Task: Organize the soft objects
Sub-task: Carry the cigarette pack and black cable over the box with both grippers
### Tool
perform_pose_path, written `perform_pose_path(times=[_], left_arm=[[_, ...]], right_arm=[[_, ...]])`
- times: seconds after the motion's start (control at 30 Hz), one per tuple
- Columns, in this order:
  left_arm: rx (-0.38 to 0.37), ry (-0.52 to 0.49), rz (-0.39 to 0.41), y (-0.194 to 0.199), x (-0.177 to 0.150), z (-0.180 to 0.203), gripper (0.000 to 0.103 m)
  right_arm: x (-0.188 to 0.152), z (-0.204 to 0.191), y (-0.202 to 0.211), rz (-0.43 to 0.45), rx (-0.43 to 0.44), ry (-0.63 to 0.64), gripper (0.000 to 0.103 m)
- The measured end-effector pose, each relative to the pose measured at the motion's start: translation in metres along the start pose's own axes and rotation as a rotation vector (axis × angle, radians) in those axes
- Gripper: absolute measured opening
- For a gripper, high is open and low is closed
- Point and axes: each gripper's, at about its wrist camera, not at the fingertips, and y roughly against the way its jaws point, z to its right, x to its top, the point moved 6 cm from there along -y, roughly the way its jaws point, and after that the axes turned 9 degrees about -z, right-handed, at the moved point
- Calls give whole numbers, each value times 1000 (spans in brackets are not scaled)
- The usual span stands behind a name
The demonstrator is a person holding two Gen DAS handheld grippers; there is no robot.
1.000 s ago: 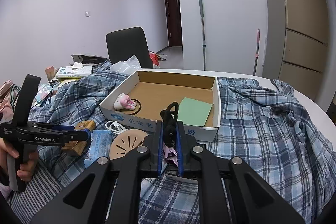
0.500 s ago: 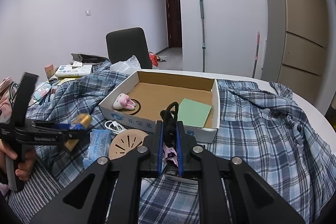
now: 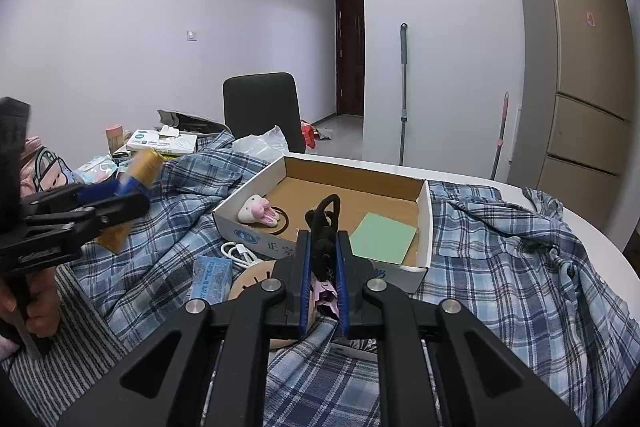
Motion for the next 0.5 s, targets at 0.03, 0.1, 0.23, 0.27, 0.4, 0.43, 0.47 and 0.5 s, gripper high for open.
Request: perform_pose_path(times=[0.03,0.1,0.23,0.27,0.4,0.43,0.47,0.5], left_arm=[[8,-18,20,4,1,3,55],[25,-29,34,7,2,5,55],[62,2,44,11,5,-1,55],[69,8,50,13,6,-3,55],[72,-10,71,22,15,3,55],[74,-19,80,26,19,7,55],[78,-24,88,29,21,10,55],[92,-29,106,33,25,13,55]], right_arm=[[0,0,1,4,1,0,10],[1,0,3,17,3,-1,10],[4,-2,8,47,13,7,10],[4,-3,7,48,20,13,10],[7,-6,10,60,16,26,10],[9,-6,13,70,16,21,10],[12,-5,17,84,11,15,10],[16,-4,22,98,6,10,10]])
